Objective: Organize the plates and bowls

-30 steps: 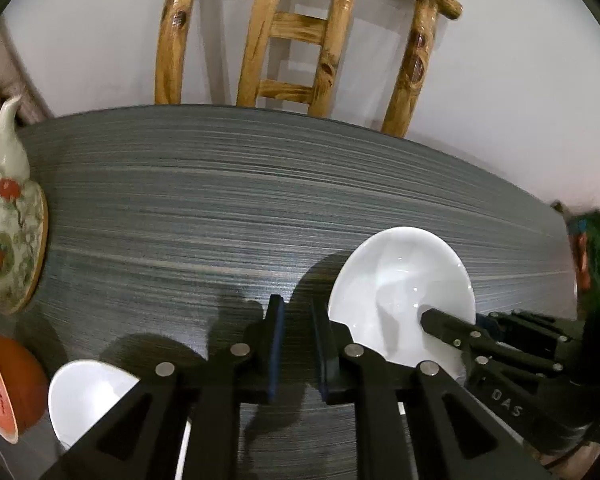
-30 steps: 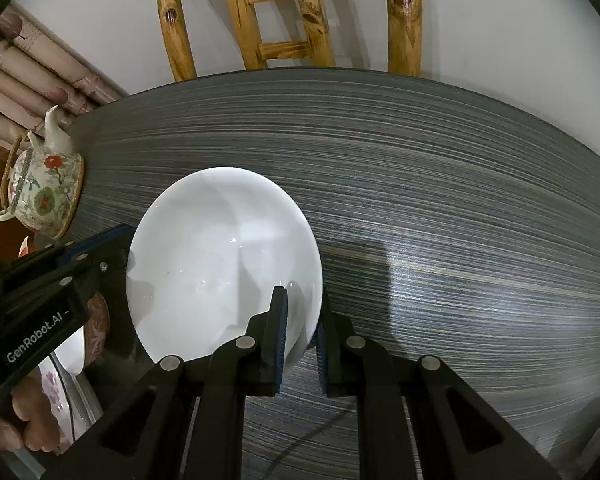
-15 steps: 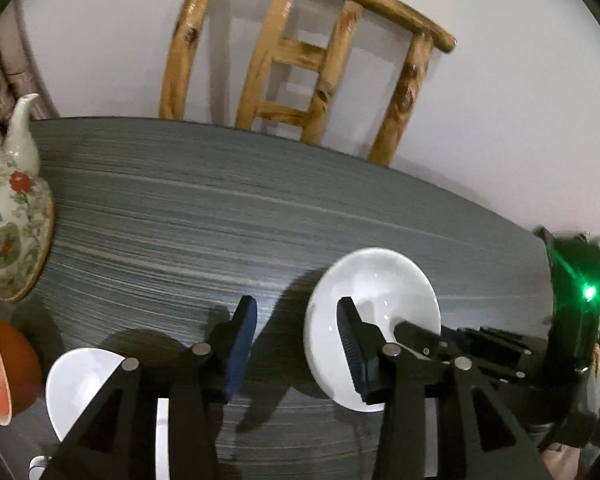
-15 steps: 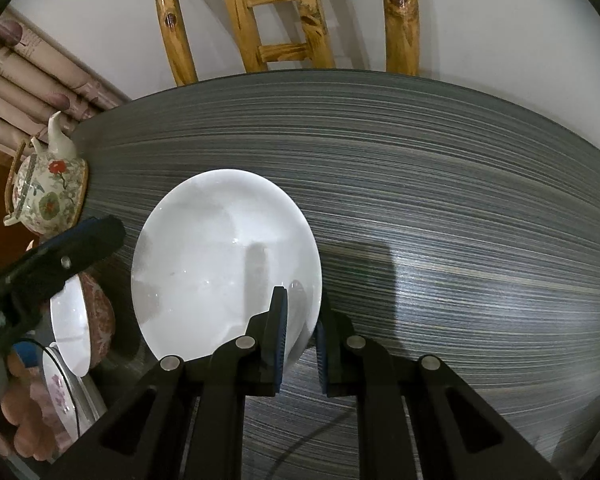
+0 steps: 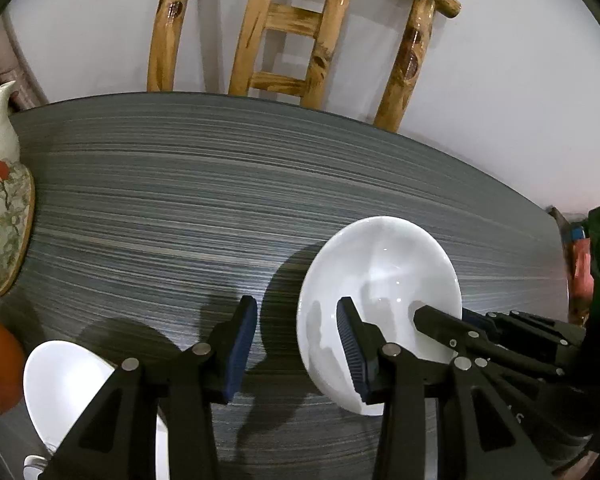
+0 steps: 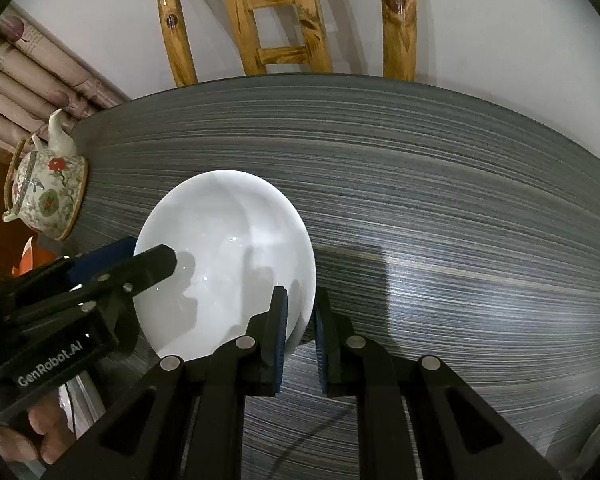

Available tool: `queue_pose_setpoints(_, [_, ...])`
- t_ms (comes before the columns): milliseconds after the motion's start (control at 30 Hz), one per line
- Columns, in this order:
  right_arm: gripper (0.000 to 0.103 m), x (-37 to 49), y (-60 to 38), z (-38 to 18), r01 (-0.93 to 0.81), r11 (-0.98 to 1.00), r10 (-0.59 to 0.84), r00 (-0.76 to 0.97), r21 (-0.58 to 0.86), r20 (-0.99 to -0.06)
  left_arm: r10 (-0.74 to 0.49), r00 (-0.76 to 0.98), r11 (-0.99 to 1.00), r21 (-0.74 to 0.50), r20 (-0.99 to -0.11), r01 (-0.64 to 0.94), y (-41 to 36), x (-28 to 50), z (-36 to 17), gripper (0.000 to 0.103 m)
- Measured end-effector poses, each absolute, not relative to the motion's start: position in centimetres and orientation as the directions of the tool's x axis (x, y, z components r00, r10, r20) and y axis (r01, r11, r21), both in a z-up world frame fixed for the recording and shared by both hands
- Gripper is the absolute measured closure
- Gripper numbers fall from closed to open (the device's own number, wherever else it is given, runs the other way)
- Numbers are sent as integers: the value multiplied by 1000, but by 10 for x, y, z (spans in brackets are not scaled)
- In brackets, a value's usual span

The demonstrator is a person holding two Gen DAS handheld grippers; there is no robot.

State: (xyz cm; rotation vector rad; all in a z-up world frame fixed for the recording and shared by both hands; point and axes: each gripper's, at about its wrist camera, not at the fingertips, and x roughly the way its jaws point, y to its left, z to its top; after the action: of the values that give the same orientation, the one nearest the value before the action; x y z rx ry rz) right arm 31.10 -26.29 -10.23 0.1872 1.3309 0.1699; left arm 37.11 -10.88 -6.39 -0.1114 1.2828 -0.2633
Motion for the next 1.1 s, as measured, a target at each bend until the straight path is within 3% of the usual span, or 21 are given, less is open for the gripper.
queue_pose_setpoints(33, [91,311,-263,-102,-14,973,227,232,230,-946,-256,255,964,-228,-932,133,-111,371,-66,73])
queue_pose_setpoints(67, [91,311,-264,-101,-14,974,225,235,228,-946,-260,251,964,-234,-932,130,-111,371,-68,89])
queue_pose_setpoints(167, [92,310,-263,-101,-17,974,223,236,226,-946,-268,233,962,-246,-935,123,-113,369,-75,97])
queue_pose_setpoints(1100, [93,263,-253,-70,-25,980,199,240,199,-950,-274,244,953,-228,-930,200,-102,312,-38,97])
